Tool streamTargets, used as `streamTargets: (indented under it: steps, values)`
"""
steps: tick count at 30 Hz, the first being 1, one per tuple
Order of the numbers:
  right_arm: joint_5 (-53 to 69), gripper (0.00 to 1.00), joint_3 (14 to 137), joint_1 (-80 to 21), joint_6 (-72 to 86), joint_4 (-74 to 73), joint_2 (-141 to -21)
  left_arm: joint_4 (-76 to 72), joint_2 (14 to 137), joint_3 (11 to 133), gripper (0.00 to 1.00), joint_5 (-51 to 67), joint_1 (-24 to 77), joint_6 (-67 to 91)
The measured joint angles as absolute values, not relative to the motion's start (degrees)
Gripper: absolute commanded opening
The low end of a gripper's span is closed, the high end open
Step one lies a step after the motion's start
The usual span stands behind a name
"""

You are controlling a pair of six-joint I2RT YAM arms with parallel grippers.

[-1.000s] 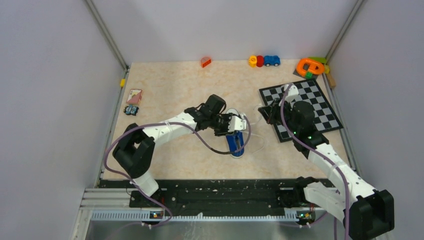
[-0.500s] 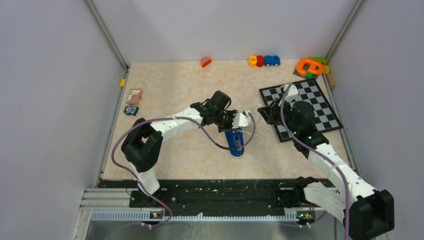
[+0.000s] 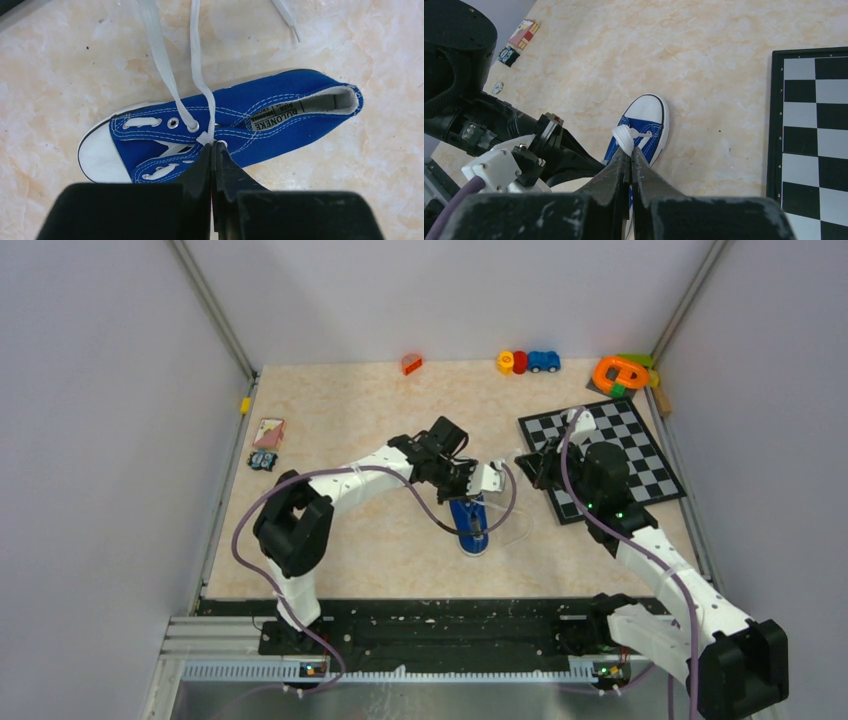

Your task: Tie the shoes

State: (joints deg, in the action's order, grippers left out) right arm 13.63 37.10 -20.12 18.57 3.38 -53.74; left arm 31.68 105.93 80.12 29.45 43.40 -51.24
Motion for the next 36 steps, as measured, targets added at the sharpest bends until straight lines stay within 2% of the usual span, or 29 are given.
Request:
streamTargets:
  steps: [6, 13, 23, 36]
  values:
    - [15.3, 0.00, 34.5, -20.1, 18.3, 4.0, -51.6, 29.9, 103.5, 77.9, 0.00, 31.9, 41.9, -47.7]
    - [24.9, 0.00, 27.3, -20.2, 18.0, 8.7, -50.0, 22.0, 99.0, 71.2, 0.00, 33.8, 41.0, -39.4]
    - [33.7, 0.00, 26.7, -24.5, 16.2, 11.0, -57.9, 10.6, 98.7, 67.0, 0.00, 33.6, 40.5, -25.2]
    - [29.5, 0.00, 28.3, -26.7, 16.3, 12.5, -66.9, 4.1, 96.7, 63.3, 0.00, 35.3, 37.5, -16.4]
